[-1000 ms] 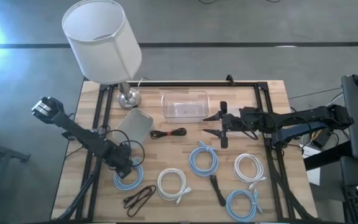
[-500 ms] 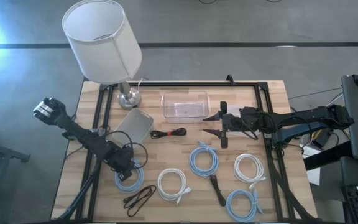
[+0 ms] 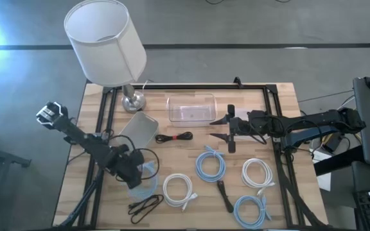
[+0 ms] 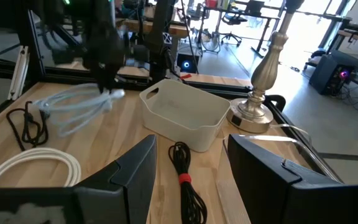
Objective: Pick & Place USB Port
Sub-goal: Put the left blue USB cable into the gray bin
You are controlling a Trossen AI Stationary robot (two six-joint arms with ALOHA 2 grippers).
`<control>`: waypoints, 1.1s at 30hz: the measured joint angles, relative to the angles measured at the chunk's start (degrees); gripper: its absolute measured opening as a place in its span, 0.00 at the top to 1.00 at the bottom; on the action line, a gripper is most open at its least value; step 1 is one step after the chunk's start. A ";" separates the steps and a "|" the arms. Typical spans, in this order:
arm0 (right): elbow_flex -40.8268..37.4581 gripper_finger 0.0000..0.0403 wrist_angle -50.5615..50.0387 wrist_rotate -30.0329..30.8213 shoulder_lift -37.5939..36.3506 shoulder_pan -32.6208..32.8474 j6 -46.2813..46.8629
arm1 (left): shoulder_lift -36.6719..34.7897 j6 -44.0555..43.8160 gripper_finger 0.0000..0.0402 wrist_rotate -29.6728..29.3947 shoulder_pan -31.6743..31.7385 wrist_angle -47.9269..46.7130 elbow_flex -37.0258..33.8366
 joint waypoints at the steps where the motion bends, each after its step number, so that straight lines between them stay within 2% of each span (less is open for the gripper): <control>1: 0.00 0.52 0.00 0.00 0.00 -0.01 0.00 | -0.01 0.46 0.91 -3.68 -0.16 -2.62 1.74; 5: 0.00 0.52 0.00 0.00 0.00 0.00 0.02 | 0.00 1.82 0.90 -17.93 -0.17 -11.92 7.44; 7: 0.00 0.52 -0.01 0.00 0.00 0.00 0.12 | 0.00 1.88 0.90 -23.22 0.17 -16.10 9.32; 13: 0.00 0.52 -0.02 0.00 0.00 0.00 0.24 | -0.02 1.32 0.90 -29.97 3.29 -22.31 12.08; 20: 0.00 0.52 0.00 0.00 0.00 0.00 0.33 | -0.02 -0.46 0.89 -34.07 11.82 -24.37 8.38; 26: 0.00 0.52 0.00 0.00 0.00 0.00 0.48 | -0.02 -4.56 0.89 -32.97 20.41 -24.37 3.81; 33: 0.00 0.52 -0.01 0.00 0.00 0.00 0.38 | -0.02 -5.39 0.89 -24.04 26.32 -24.22 -1.79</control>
